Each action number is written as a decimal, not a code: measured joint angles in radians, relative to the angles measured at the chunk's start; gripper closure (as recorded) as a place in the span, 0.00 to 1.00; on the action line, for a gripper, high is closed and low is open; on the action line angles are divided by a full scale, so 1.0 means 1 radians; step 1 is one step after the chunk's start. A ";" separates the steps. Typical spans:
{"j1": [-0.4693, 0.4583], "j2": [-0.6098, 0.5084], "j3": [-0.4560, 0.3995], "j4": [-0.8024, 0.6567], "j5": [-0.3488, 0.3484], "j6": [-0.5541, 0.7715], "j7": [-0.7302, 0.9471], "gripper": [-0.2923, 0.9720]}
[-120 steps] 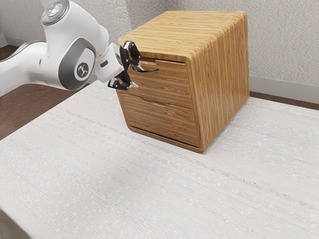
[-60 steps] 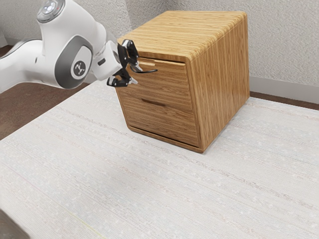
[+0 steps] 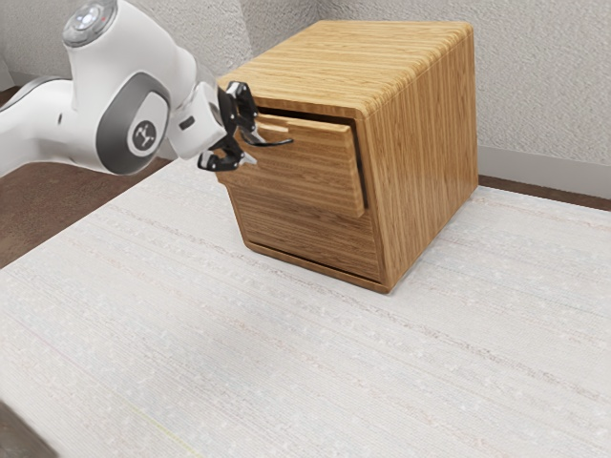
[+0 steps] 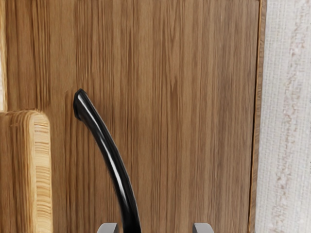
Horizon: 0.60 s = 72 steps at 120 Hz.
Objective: Pull the drawer handle with one arm to open the drawer
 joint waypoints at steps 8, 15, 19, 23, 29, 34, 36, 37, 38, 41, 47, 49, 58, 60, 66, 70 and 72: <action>-0.001 -0.006 0.000 -0.006 0.000 -0.001 0.000 0.67; -0.001 -0.010 0.000 -0.007 0.000 -0.002 0.000 0.66; -0.001 -0.015 0.001 -0.011 0.000 -0.002 -0.001 0.66; -0.001 -0.022 0.001 -0.017 0.000 -0.003 -0.001 0.66; -0.001 -0.035 0.002 -0.030 0.000 -0.003 -0.001 0.67; 0.005 -0.046 -0.001 -0.040 -0.001 -0.003 -0.001 0.67; 0.006 -0.050 -0.001 -0.043 -0.001 -0.003 -0.001 0.67; 0.007 -0.051 -0.002 -0.045 -0.001 -0.003 -0.002 0.67; 0.008 -0.053 -0.003 -0.047 -0.001 -0.003 -0.002 0.66; 0.006 -0.056 -0.001 -0.050 -0.001 -0.003 -0.002 0.66; 0.004 -0.059 0.002 -0.056 -0.001 -0.002 -0.002 0.65; 0.005 -0.059 0.001 -0.058 -0.001 -0.002 -0.002 0.65; 0.001 -0.061 0.006 -0.068 -0.001 -0.001 -0.002 0.64; 0.000 -0.062 0.008 -0.071 -0.001 0.000 -0.002 0.63; -0.003 -0.065 0.011 -0.079 -0.002 0.002 -0.003 0.61; 0.000 -0.072 0.009 -0.086 -0.002 0.003 -0.003 0.61; 0.001 -0.076 0.008 -0.089 -0.002 0.003 -0.003 0.61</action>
